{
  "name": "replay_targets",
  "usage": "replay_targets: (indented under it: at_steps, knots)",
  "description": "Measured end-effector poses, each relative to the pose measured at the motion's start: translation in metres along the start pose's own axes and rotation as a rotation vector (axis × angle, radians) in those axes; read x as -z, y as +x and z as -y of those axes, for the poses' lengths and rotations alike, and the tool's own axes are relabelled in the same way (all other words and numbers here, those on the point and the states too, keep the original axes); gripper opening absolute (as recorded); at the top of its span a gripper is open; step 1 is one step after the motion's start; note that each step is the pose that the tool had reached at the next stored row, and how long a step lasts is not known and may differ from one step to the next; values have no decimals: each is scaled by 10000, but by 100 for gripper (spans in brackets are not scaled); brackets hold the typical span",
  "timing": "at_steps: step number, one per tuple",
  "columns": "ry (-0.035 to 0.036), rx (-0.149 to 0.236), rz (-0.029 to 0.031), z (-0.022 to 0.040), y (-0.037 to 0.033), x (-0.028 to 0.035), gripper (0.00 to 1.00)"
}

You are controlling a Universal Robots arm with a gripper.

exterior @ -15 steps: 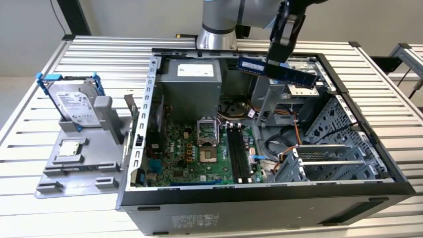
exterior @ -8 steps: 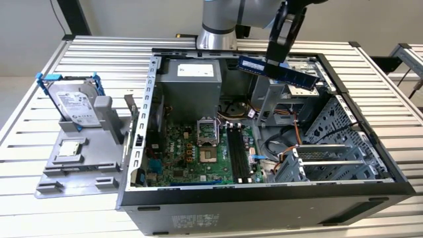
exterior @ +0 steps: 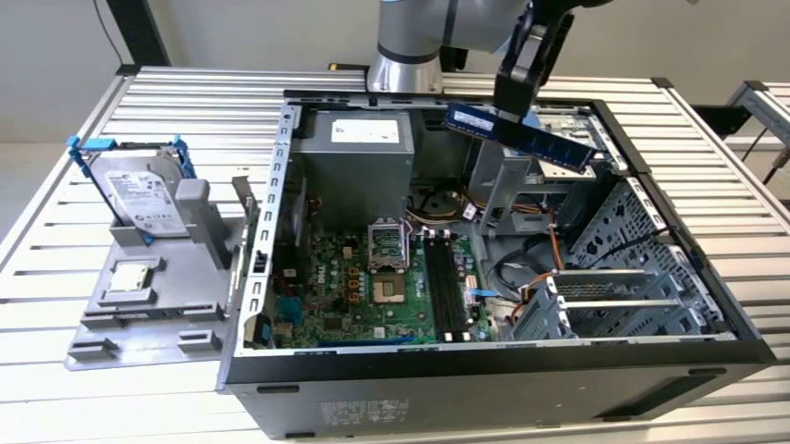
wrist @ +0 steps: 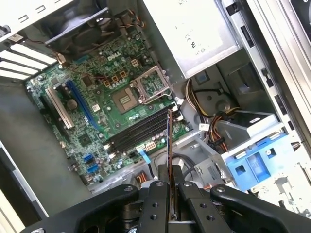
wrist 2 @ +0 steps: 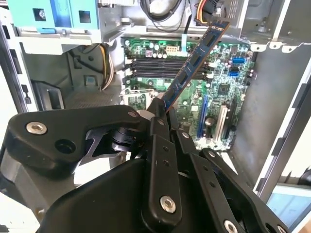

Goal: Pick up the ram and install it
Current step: 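Insert the ram into the slot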

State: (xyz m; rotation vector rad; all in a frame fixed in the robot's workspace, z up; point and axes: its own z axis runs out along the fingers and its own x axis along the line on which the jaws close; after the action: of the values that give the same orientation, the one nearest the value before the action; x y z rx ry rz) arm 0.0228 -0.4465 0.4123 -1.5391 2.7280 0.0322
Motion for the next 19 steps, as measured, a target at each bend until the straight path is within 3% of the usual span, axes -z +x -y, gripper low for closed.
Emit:
replay_targets:
  at_steps: [6, 19]
  knots:
    - [9, -462, 6, 0, 0, 0, 0]
    - [43, -2312, 29, 0, 0, 1, 0]
